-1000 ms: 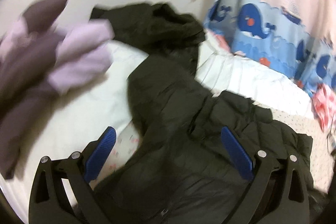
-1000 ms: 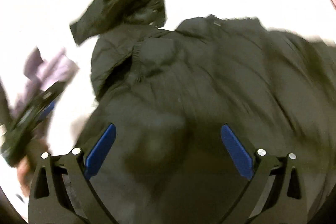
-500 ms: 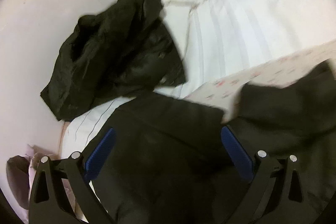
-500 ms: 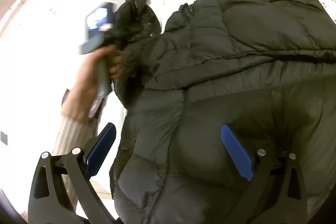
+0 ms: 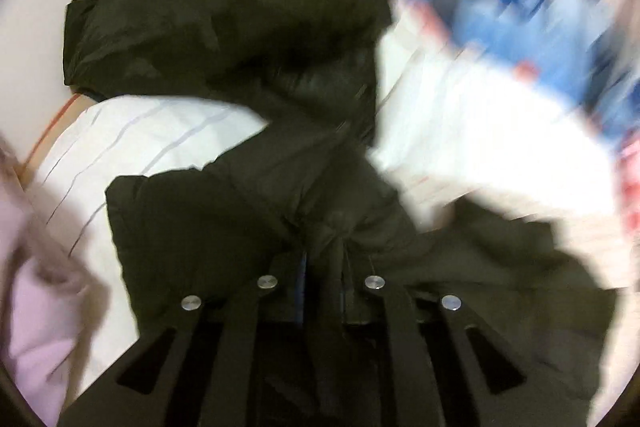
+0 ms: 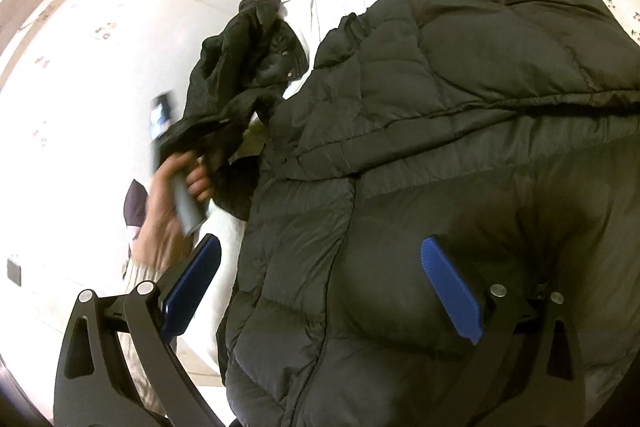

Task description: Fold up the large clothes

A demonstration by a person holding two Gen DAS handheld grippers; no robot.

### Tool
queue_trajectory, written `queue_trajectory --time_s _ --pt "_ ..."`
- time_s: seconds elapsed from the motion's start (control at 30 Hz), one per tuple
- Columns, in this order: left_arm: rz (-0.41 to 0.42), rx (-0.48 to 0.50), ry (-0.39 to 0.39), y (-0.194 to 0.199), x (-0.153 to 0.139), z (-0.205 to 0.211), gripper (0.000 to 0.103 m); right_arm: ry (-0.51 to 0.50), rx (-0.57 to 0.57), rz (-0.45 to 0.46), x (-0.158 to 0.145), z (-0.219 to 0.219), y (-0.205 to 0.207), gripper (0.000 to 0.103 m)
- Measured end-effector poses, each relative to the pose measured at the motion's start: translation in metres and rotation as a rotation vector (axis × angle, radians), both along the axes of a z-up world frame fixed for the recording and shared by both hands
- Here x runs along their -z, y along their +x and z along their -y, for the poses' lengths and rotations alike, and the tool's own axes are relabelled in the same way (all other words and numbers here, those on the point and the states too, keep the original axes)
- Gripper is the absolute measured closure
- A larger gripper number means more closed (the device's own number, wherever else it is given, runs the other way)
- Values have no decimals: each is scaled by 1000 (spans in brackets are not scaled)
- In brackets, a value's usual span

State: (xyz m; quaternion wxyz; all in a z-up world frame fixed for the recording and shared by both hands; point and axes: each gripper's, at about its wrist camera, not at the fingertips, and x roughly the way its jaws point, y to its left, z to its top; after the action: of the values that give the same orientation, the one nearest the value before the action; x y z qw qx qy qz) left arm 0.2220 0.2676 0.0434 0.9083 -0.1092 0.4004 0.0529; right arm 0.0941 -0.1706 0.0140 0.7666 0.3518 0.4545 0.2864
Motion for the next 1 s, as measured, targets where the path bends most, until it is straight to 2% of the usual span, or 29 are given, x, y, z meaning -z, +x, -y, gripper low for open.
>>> queue_trajectory --time_s 0.07,0.17,0.2,0.3,0.43,0.5,0.53,0.6,0.7,0.8,0.93,1.0 --pt "127 59 -142 -40 -19 -14 91 3 -16 17 -2 -4 -1 6" --pt "199 94 -263 -77 -26 -18 91 27 -40 18 0 -9 -1 6" --pt "195 99 -278 -83 -21 -17 91 29 -41 14 2 -11 -1 6" --pt "169 121 -209 -79 -18 -3 91 13 -34 -13 10 -14 -1 6" --pt "223 228 -295 -83 -32 25 91 48 -56 -36 17 -17 3 6" --pt "257 308 -376 -96 -35 40 91 113 -65 -47 20 -15 5 6" --pt "271 334 -409 -101 -33 45 91 214 -81 -64 24 -15 7 6" --pt "291 375 -499 -114 -25 50 91 344 -107 -86 30 -18 11 6" --pt "322 368 -601 -131 -11 50 91 525 -155 -113 42 -35 31 6" --pt "366 321 -724 -140 -3 41 91 656 -157 -169 56 -51 50 6" --pt "421 316 -800 -155 0 38 91 702 -157 -175 58 -82 79 6" --pt "422 329 -820 -156 2 35 91 713 -159 -164 58 -96 93 6"
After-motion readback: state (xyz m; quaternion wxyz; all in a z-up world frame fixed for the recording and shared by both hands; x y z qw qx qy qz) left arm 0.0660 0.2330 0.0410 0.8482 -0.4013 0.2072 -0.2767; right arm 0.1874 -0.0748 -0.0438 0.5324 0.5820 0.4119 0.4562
